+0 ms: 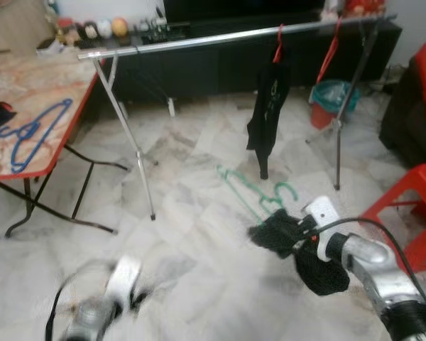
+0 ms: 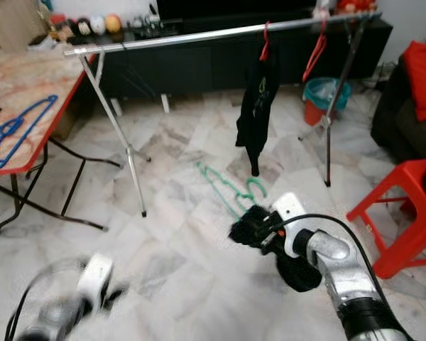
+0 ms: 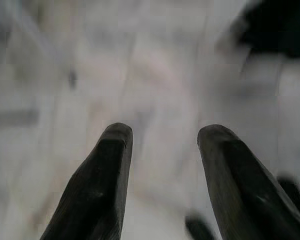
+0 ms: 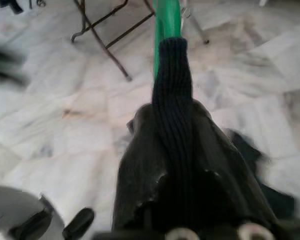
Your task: Hang hanger
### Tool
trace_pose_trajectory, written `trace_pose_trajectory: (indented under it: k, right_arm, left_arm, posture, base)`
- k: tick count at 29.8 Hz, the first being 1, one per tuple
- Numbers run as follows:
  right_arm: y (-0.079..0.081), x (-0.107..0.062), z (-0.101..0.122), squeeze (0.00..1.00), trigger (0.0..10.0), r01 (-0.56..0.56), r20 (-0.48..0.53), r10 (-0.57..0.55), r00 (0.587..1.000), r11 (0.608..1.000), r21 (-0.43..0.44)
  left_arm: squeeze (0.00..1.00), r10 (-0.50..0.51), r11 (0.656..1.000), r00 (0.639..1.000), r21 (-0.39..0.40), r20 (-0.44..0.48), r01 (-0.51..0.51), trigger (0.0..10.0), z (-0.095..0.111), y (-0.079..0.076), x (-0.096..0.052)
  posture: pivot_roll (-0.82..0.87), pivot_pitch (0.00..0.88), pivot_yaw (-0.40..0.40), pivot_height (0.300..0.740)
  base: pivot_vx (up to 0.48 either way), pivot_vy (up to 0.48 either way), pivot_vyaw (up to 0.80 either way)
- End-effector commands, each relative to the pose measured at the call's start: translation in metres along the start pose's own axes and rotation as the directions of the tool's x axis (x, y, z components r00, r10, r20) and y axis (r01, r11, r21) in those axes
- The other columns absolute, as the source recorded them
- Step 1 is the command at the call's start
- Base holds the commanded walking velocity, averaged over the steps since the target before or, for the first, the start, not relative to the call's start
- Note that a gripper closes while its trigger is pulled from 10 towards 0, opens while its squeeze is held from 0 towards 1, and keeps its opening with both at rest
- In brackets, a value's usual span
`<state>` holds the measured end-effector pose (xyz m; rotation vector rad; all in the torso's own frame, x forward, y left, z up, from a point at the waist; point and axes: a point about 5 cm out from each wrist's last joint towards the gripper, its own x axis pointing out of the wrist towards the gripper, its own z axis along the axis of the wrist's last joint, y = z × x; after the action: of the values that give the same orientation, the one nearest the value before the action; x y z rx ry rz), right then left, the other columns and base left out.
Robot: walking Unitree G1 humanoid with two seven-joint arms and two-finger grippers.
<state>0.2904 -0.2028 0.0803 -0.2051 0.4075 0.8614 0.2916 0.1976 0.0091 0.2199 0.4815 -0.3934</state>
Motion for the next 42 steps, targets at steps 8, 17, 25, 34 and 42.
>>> trace_pose_trajectory:
  k: [8,17,25,34,42]
  right_arm:
    - [0.001,-0.007,0.02,0.0,10.0,-0.193,-0.092,0.18,0.979,0.968,-0.157]
    - [0.02,0.006,0.047,0.0,10.0,-0.346,-0.008,0.349,0.937,0.926,-0.15]
    - [0.047,0.021,0.058,0.0,10.0,-0.452,0.038,0.462,0.886,0.879,-0.149]
    - [0.069,0.027,0.084,0.0,10.0,-0.548,0.103,0.568,0.816,0.819,-0.169]
    - [0.059,0.019,0.082,0.0,10.0,-0.573,-0.023,0.584,0.811,0.786,-0.234]
  left_arm:
    - [0.0,-0.188,0.982,0.966,0.042,0.177,0.183,10.0,0.052,-0.005,0.009]
    - [0.0,-0.453,0.891,0.886,0.046,0.099,0.451,10.0,0.042,-0.02,-0.001]
    - [0.0,-0.61,0.792,0.788,0.029,0.086,0.61,10.0,0.04,-0.032,-0.012]
    - [0.0,-0.464,0.886,0.882,0.06,0.083,0.46,10.0,0.039,-0.024,-0.005]
    - [0.0,-0.465,0.884,0.885,0.044,-0.005,0.465,10.0,0.016,-0.028,-0.009]
  posture:
    - [-0.05,0.026,0.051,0.74]
    - [-0.04,0.013,0.05,0.74]
    - [-0.03,0.005,0.046,0.74]
    - [-0.03,0.0,0.044,0.74]
    - [-0.03,0.01,0.035,0.74]
  base:
    - [0.0,0.0,0.0]
    - [0.0,0.0,0.0]
    - [0.0,0.0,0.0]
    - [0.0,0.0,0.0]
    - [0.0,0.0,0.0]
